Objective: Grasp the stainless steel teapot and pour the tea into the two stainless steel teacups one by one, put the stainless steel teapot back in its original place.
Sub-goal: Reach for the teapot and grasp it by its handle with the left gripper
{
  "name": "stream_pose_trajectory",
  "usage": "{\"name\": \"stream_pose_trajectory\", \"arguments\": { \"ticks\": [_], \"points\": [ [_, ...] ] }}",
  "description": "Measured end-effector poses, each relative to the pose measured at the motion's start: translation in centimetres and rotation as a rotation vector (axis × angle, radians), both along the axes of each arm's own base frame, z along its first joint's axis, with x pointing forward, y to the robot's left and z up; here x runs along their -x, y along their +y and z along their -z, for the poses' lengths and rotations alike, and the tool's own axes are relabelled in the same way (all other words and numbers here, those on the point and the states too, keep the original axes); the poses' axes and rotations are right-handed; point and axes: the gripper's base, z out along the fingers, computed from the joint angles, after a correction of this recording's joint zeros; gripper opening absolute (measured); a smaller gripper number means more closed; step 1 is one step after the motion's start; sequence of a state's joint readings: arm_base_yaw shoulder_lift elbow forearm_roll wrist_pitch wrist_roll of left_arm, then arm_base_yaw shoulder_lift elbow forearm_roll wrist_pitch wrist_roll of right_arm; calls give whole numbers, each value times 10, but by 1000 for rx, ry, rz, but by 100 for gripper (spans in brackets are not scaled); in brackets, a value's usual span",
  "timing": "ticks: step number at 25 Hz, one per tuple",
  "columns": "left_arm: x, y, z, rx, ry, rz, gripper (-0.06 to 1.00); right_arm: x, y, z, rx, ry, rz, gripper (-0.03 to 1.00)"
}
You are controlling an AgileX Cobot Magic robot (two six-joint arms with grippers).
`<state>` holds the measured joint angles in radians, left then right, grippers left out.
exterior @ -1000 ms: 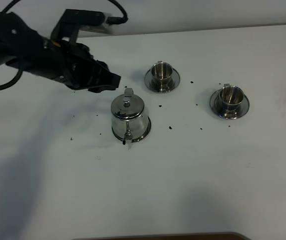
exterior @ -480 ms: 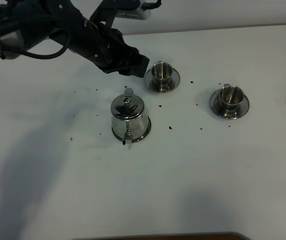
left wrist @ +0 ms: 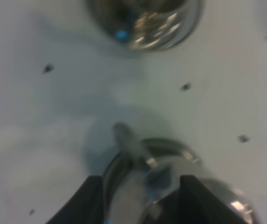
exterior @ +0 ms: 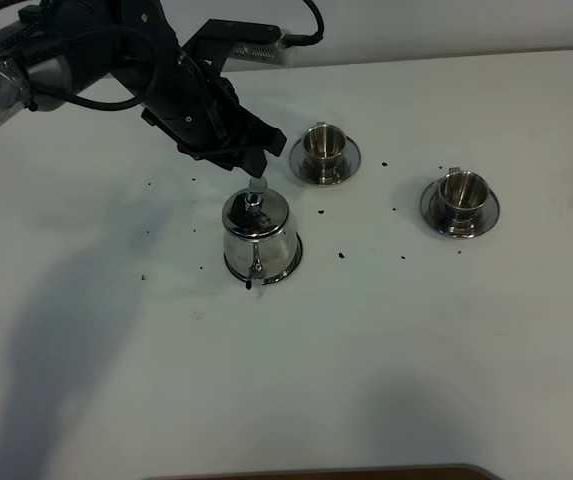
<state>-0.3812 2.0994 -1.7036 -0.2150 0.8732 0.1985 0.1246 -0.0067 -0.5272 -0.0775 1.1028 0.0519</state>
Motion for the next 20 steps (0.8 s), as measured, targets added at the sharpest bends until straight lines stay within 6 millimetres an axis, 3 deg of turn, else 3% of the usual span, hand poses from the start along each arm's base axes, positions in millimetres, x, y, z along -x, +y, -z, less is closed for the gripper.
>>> {"name": "stream_pose_trajectory", "arguments": {
  "ticks": [6, 11, 20],
  "points": [
    [8, -18, 1, -49, -22, 20, 44, 0, 0, 0, 0, 0, 0, 24],
    [1, -20, 0, -40, -99, 14, 44, 0, 0, 0, 0, 0, 0, 24],
    [-18, -29, 33, -47, -86, 9, 44, 0, 0, 0, 0, 0, 0, 24]
  ]
}}
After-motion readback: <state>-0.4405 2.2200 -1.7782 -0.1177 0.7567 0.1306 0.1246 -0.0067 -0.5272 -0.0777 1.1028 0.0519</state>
